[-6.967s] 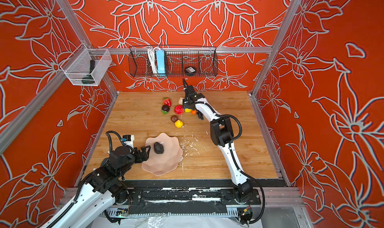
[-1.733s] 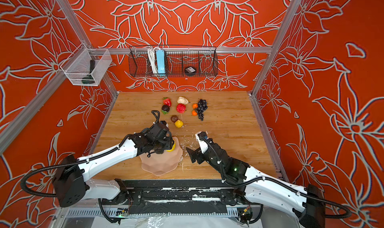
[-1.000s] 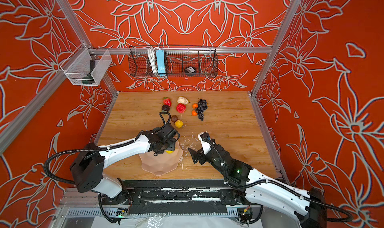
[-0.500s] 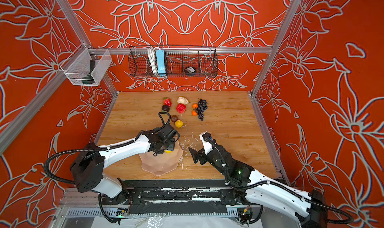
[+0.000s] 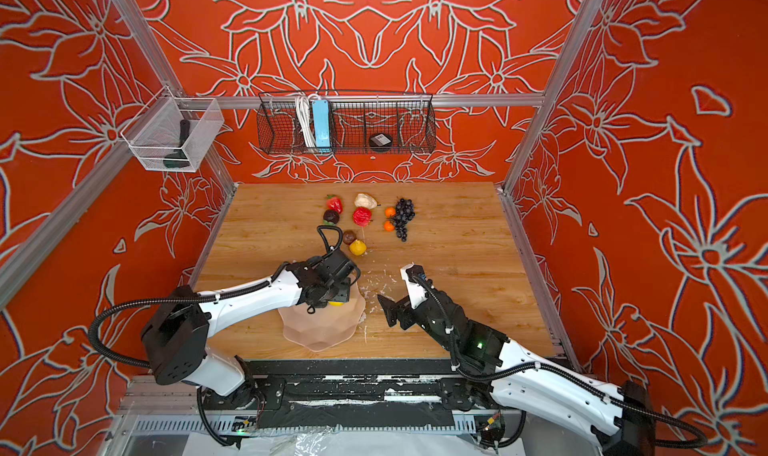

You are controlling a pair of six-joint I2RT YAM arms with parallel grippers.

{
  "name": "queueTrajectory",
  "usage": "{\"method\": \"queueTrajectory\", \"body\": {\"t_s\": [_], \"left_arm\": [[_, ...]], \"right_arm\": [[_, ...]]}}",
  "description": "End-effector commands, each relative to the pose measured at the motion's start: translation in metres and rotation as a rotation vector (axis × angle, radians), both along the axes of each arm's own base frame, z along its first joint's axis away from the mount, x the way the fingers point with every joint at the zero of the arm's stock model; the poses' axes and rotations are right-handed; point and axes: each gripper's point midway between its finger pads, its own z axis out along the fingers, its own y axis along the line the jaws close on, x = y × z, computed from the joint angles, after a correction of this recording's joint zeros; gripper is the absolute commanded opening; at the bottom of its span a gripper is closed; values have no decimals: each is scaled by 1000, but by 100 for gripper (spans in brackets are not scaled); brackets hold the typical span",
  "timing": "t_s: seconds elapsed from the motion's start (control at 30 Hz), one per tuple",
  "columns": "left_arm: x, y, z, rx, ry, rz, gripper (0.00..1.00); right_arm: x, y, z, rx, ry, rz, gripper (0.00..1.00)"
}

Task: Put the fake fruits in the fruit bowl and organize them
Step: 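Lower the lemon with the left gripper into the bowl beside the avocado, then open the left gripper to release the lemon while the right reaches toward the fruit pile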

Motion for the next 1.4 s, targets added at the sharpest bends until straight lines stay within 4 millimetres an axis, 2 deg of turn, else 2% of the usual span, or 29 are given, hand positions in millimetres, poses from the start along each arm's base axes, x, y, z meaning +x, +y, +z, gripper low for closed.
{"method": "queueTrajectory", "body": {"t_s": [0.0, 0.7, 0.87, 1.1, 1.2, 1.37], "left_arm": [[-5, 9, -5, 33, 8, 27, 63], [-3, 9, 3, 29, -9, 29, 69], [-3, 10, 8, 25, -18, 29, 70], [-2, 8, 25, 3, -46, 17, 77], [-2, 9, 34, -8, -58, 17, 81], [-7, 12, 61, -72, -124, -1, 84]], "right_arm": [[2, -3, -5, 8, 11, -22, 97], [2, -1, -7, 3, 20, -18, 97], [2, 0, -8, 2, 24, -14, 97], [3, 1, -6, -1, 22, -15, 97], [13, -5, -8, -54, 48, -80, 97], [43, -21, -23, -151, 227, -159, 96]]}}
